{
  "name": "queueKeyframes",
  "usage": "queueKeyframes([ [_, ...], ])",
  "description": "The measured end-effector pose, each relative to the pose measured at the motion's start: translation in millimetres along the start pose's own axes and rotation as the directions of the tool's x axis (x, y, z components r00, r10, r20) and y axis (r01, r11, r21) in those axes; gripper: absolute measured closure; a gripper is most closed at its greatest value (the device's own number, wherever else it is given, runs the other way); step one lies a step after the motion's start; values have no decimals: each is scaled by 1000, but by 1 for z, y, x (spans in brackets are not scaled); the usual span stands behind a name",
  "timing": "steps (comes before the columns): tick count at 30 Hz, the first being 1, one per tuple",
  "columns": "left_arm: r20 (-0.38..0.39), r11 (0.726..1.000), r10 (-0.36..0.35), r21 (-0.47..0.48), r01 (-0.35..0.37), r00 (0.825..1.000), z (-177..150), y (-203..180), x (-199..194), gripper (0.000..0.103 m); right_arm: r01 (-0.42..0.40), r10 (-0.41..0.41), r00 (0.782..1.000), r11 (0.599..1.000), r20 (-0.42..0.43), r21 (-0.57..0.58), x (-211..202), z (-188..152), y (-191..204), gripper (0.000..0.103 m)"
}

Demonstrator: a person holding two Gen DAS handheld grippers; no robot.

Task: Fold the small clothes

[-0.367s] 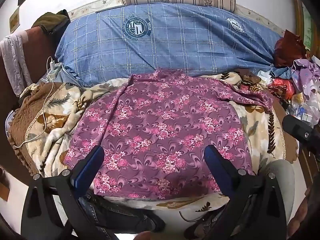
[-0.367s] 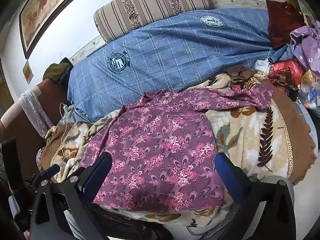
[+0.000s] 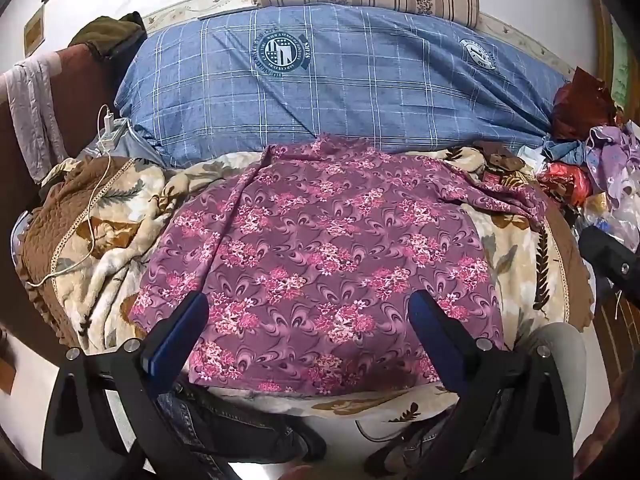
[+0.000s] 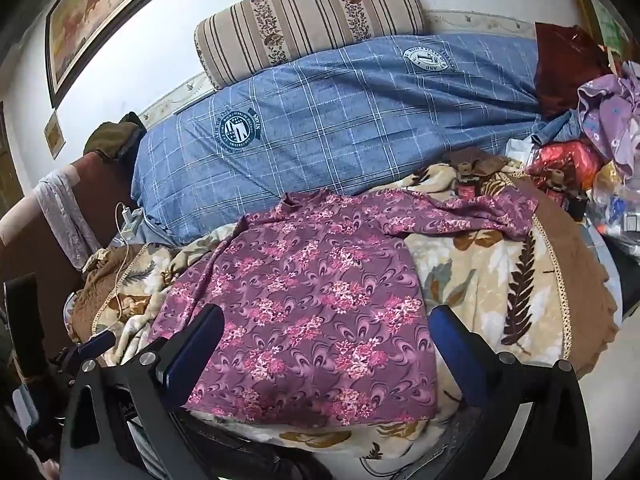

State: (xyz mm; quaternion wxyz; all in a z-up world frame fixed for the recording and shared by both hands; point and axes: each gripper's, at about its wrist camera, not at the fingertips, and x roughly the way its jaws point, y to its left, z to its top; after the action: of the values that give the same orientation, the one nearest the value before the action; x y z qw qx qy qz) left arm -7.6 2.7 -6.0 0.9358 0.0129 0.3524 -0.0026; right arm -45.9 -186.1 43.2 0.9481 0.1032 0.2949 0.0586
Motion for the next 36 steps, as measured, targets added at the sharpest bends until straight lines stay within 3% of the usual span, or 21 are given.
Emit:
queueKeyframes([
  [36,-18,999,-32,-27,31,999,4,6,-5,2,60,-60,998,997,9,-42,-6,1,10,0],
])
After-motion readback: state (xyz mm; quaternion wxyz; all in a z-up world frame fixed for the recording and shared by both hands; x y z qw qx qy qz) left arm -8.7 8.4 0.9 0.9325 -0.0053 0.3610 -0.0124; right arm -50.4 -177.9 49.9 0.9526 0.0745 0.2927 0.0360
